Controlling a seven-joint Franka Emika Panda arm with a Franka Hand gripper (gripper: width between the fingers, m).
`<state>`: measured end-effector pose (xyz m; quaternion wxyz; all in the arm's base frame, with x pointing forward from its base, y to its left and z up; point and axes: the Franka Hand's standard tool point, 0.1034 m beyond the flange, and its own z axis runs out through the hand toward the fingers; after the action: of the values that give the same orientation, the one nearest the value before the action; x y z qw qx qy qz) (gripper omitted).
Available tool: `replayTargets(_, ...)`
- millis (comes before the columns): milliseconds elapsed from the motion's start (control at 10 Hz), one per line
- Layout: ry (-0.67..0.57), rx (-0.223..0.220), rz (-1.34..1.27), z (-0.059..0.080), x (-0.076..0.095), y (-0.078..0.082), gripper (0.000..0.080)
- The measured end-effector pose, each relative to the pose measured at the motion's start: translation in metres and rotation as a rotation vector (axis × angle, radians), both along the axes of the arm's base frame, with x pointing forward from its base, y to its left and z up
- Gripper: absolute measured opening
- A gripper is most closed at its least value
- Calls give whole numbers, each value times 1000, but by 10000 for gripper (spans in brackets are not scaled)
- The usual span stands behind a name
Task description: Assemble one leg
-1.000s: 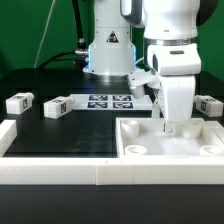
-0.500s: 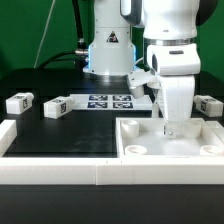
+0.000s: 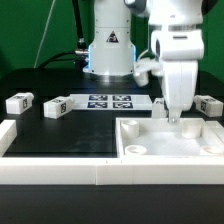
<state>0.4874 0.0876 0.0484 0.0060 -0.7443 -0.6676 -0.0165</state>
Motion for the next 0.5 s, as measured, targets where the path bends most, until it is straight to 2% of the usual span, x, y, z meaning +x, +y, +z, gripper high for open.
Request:
replayTargets(200,3,-8,-77,16,-6,8,649)
replayTargets(500,3,-7,-106,16,-6,8,649)
